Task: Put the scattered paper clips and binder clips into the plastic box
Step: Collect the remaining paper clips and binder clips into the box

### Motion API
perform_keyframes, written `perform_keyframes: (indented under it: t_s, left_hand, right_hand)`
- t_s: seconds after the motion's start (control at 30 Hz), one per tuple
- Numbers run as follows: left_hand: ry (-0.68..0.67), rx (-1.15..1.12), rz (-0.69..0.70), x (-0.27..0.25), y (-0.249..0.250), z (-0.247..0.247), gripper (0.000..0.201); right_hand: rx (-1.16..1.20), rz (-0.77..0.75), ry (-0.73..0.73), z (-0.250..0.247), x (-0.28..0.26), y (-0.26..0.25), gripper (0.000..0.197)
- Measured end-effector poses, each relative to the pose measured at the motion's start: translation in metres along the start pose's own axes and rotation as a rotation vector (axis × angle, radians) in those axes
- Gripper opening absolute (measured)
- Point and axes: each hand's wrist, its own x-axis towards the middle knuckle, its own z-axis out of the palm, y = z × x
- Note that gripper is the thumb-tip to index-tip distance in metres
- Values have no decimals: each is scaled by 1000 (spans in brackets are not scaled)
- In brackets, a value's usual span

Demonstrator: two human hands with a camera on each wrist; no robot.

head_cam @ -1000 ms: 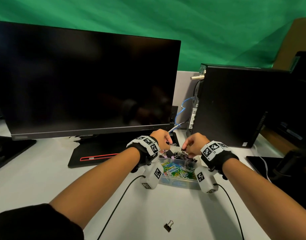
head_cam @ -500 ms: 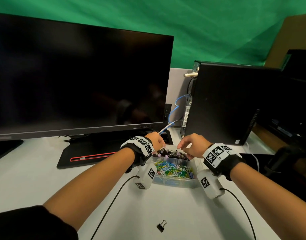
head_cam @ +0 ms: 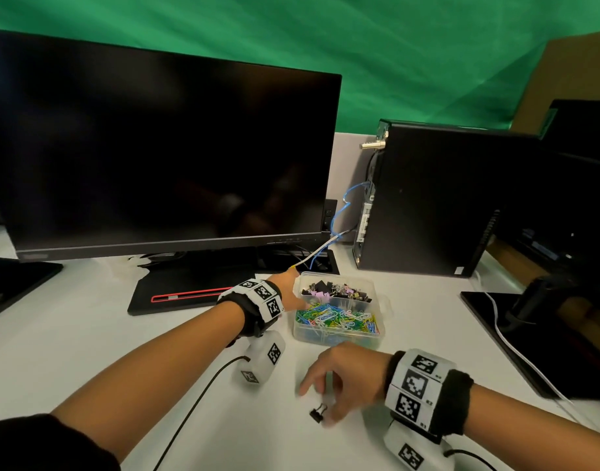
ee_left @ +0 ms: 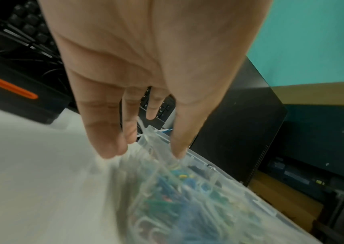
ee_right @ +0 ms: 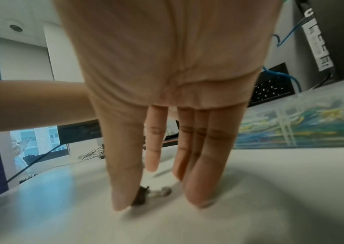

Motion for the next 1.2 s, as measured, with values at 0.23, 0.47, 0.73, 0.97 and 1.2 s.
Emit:
perform_keyframes:
  t_s: [0.23,0.47,0.73,0.97,1.2]
  left_hand:
    - [-7,-183,-45,-7,-8,6,64]
    - [20,-220,-43,-9,-10,10,56]
    - [30,-228,-40,-31,-19,12,56]
    - [-30,-319,-30,-66,-28,14,54]
    - [-93,-303,-32,-90,-36,13,59]
  right_hand:
    - [37,10,41,12,5,-9,12]
    - [-43,57,45,8,1,-14,15]
    - [54,72,312,-37,-2,-13,14]
    - [165,288,633,-80,34,13,23]
    - [242,324,517,-68,77,5,32]
